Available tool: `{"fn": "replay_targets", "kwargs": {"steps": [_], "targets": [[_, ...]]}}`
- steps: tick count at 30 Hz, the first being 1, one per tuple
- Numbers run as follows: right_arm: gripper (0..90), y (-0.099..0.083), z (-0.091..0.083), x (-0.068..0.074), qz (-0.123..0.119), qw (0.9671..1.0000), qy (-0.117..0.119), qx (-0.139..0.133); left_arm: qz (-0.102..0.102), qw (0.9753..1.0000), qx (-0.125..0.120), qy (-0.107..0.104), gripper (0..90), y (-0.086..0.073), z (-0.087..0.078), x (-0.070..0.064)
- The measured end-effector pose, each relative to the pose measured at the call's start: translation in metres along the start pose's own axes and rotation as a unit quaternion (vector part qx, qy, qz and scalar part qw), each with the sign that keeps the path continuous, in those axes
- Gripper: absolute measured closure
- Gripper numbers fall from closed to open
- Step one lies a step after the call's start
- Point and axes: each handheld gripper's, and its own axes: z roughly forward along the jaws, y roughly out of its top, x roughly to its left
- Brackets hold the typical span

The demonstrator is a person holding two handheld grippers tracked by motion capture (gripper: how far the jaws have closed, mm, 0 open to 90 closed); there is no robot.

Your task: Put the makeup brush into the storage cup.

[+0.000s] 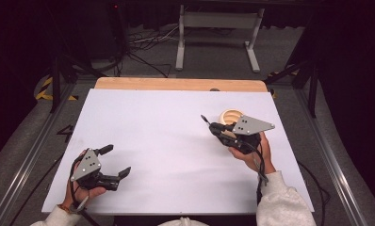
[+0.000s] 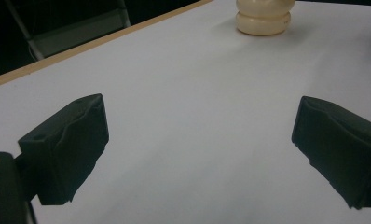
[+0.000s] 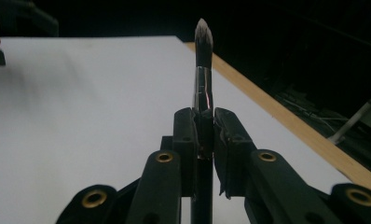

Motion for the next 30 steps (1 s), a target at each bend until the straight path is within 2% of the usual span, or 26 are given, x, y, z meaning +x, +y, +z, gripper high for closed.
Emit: {"fn": "replay_targets", "kwargs": {"steps": [3,6,15,19,25,30], "targets": [[80.1,0.004,-0.002,-0.001,-0.003,0.9999,-0.014,-0.009,-0.002,1.0,-0.001,0.003,4.6,0.0,0.0,0.0],[80.1,0.008,-0.006,-0.003,0.004,0.9991,-0.026,-0.033,-0.003,1.0,-0.004,0.004,4.6,0.0,-0.001,-0.001],[80.1,0.014,-0.016,-0.014,0.017,0.9959,-0.058,-0.067,-0.002,1.0,-0.009,0.003,4.5,0.0,-0.001,0.001],[80.1,0.019,-0.019,-0.017,0.014,0.9945,-0.072,-0.075,-0.001,0.9999,-0.013,0.003,4.4,0.0,-0.003,0.0],[80.1,0.03,-0.028,-0.027,0.02,0.9903,-0.101,-0.094,0.001,0.9999,-0.01,-0.001,4.2,0.0,-0.003,0.0],[80.1,0.029,-0.029,-0.038,0.039,0.9872,-0.119,-0.098,0.004,0.9999,-0.011,-0.003,4.2,0.0,-0.003,-0.001]]}}
